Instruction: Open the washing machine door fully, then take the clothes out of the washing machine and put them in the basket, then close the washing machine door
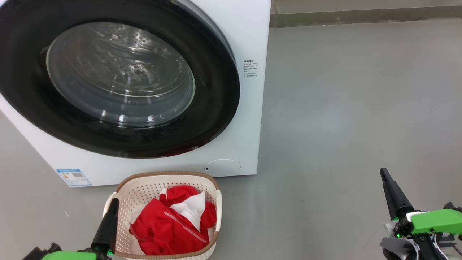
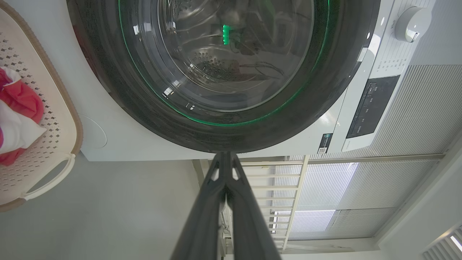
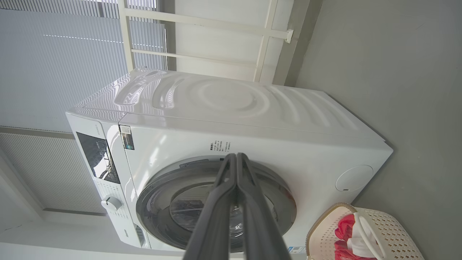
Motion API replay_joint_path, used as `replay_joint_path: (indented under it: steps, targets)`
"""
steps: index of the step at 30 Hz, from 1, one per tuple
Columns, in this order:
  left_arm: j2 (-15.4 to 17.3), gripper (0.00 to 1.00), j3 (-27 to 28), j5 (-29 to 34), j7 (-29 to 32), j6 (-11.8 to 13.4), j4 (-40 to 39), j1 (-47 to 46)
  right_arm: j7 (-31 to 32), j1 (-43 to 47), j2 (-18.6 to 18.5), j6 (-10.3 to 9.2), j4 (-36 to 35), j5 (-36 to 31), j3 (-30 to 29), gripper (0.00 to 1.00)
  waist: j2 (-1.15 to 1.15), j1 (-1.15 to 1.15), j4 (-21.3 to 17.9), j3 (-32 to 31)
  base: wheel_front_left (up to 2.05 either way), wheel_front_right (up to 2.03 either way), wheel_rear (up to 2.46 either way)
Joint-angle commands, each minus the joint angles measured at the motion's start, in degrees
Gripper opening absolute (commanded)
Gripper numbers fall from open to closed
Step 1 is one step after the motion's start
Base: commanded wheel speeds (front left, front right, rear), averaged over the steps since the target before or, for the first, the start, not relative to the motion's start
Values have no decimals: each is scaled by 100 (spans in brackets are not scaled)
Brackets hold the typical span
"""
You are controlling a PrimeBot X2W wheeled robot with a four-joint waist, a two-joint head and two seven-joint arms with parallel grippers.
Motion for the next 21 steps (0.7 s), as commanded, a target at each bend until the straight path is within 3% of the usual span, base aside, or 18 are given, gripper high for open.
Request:
replay_joint_path:
  steps: [1,21]
  targets:
    - [127,0,151,-41,40,-42,-122,-224,30,-239,-25,2,-171,2,78,0,0,0,0,0,0,0,0]
    - [127,0,151,-41,40,-42,-123,-224,33,-239,-22,2,-171,-1,75,0,0,0,0,0,0,0,0]
